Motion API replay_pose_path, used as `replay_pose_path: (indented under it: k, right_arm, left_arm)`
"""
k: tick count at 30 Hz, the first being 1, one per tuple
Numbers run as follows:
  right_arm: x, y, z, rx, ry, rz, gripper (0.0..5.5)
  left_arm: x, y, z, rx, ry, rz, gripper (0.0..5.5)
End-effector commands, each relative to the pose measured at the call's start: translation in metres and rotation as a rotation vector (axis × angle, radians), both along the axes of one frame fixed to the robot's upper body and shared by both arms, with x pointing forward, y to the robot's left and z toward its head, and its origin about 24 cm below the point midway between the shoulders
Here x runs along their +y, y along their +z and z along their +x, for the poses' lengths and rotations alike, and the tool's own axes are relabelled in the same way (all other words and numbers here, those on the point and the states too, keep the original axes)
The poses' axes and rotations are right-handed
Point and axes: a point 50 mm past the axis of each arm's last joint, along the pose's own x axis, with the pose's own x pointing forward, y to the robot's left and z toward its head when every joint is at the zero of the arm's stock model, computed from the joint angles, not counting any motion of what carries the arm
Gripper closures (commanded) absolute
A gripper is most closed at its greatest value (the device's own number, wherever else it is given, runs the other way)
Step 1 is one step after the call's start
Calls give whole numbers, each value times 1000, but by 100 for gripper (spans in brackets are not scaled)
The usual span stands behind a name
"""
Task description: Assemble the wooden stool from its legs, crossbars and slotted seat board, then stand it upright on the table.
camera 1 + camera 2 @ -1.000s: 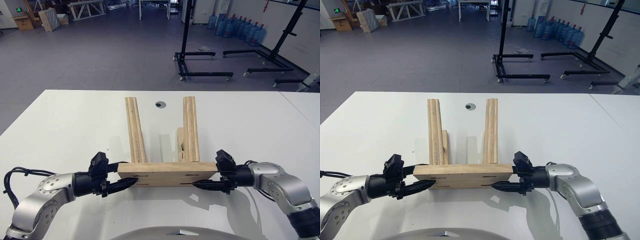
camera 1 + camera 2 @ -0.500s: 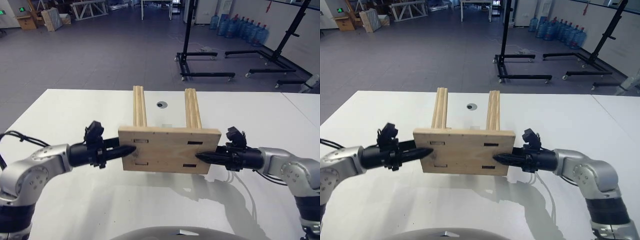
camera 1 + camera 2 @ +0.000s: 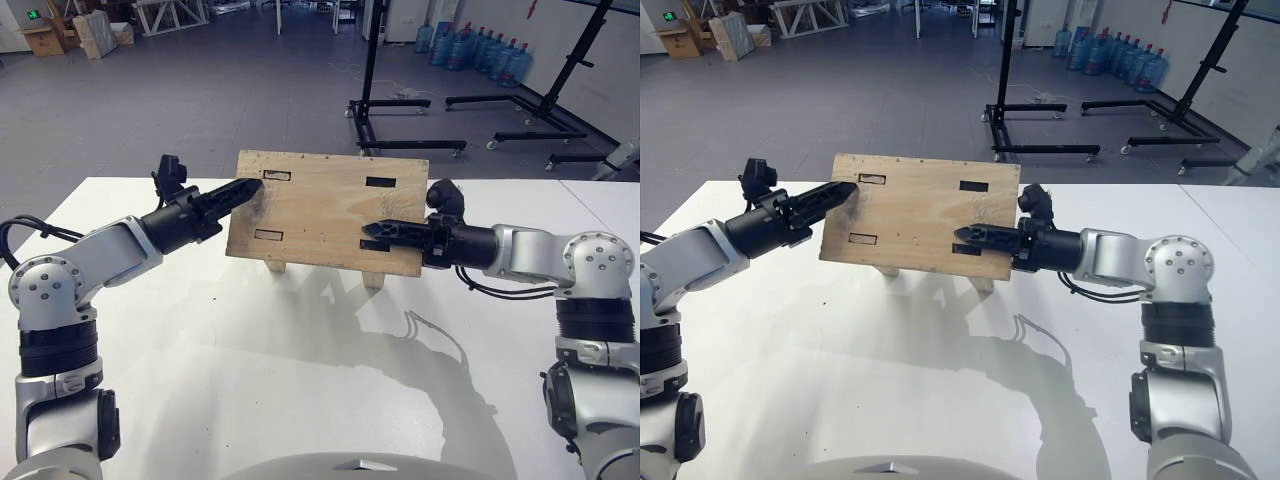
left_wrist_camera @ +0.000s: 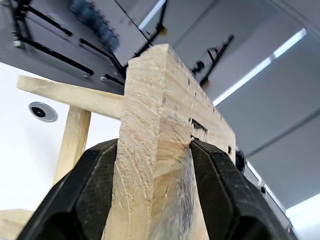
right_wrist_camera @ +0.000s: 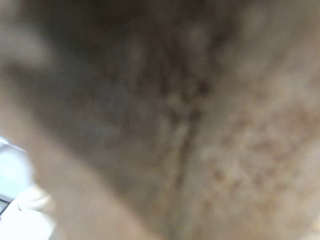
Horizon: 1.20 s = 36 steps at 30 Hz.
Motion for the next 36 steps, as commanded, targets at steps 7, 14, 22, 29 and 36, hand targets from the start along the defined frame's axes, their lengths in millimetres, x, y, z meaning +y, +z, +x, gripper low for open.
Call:
replay_pose_path:
  k: [7,14,22,29,36]
  right_arm:
    - [11,8,43,195,-152,-20,397]
    - [8,-24,56,370,-245,-44,399]
    - [9,-44,58,423,-310,-37,406]
    - [6,-54,62,443,-389,-38,367]
    - [3,-57,72,453,-443,-11,239]
  left_arm:
    - [-40,-21,-8,210,7,33,328]
    - [-47,-12,0,236,74,5,336]
    - [-48,-6,10,260,105,-51,373]
    - [-44,-27,17,365,113,-108,378]
    - [-37,-38,25,402,123,-158,299]
